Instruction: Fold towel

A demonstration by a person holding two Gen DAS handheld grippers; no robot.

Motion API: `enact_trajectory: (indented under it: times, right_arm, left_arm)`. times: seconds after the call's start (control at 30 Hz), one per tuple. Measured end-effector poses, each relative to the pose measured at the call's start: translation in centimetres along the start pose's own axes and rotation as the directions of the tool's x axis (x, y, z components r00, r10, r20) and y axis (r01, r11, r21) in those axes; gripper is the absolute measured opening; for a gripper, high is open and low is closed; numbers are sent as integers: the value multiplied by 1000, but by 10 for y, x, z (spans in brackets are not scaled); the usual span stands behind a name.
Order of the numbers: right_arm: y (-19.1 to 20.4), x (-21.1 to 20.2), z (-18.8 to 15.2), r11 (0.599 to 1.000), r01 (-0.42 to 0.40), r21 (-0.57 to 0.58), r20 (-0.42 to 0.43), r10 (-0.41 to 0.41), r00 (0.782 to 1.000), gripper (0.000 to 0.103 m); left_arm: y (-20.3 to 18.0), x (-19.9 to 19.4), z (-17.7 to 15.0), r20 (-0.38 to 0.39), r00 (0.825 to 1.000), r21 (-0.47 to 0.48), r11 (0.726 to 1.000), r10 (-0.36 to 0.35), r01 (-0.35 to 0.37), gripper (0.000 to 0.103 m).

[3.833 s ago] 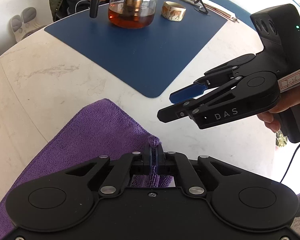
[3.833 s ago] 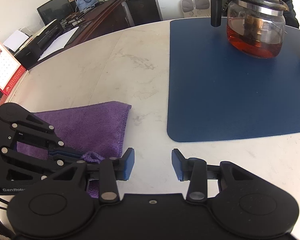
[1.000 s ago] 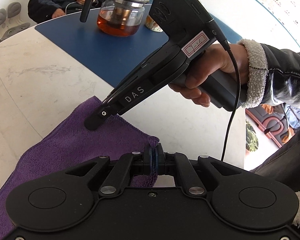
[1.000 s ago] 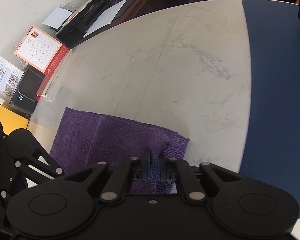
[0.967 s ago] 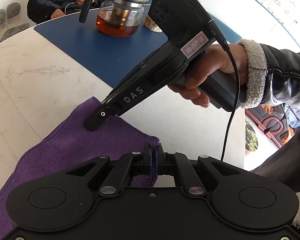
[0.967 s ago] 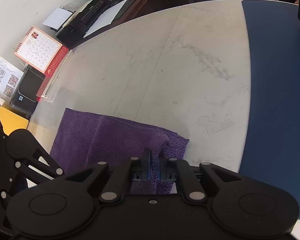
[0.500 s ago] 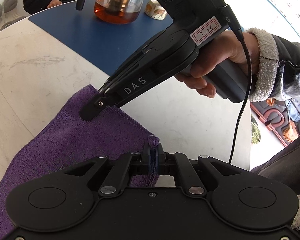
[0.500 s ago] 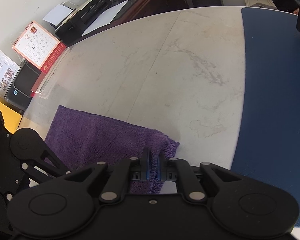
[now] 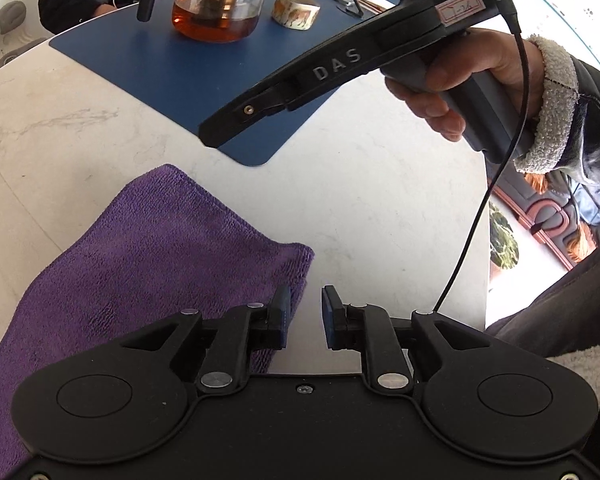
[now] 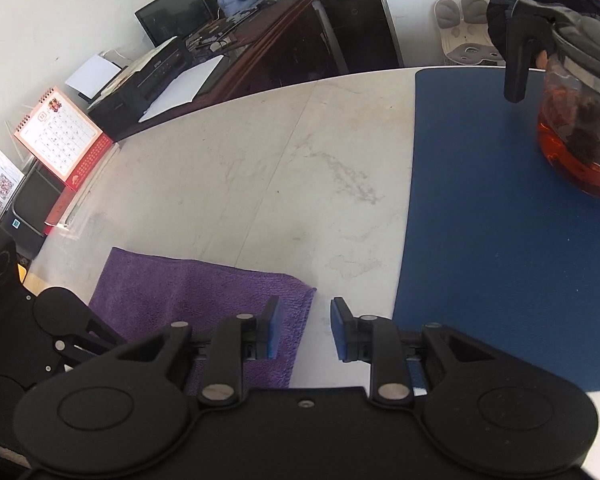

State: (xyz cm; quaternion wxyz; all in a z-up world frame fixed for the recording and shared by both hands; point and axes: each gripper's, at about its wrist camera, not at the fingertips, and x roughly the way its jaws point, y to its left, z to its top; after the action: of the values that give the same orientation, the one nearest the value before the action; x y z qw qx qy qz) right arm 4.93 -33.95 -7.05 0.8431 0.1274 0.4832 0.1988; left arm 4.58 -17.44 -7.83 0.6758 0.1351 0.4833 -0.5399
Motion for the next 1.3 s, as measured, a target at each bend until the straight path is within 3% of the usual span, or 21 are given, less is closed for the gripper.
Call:
enact_trajectory:
  times: [0.2, 0.33, 0.5, 0.77, 0.9, 1.03, 1.17, 1.3]
  right_arm:
    - [44, 19, -34, 997, -57, -61, -72, 52, 996, 24]
    - [73, 36, -56, 987, -27, -161, -129, 6, 992, 24]
    - [88, 38, -78, 968, 29, -250, -167, -73, 983, 23]
    - [111, 38, -87, 894, 93, -439, -171, -185, 968, 23]
    - [134, 32, -68, 883, 83, -461, -105, -147, 984, 23]
    - [169, 67, -47, 849, 63, -524, -51, -105, 993, 23]
    - [165, 101, -39, 860, 37, -509, -87, -94, 992, 23]
    - [134, 83, -41, 876, 95, -472, -65, -142, 988, 21]
  left_arm:
    - [19, -36, -38, 7, 993, -151, 982, 120, -118, 19]
    - [38, -57, -71, -23, 971, -268, 934, 240, -237, 19]
    - [60, -74, -113, -64, 944, -390, 862, 325, -323, 19]
    - [68, -94, -139, -36, 934, -437, 835, 354, -333, 19]
    - [69, -103, -128, 33, 937, -404, 862, 348, -306, 21]
    - [80, -95, -111, 58, 931, -366, 875, 360, -316, 21]
    - [101, -87, -117, 33, 932, -401, 859, 360, -318, 21]
    - [110, -99, -143, 76, 941, -465, 846, 330, -259, 20]
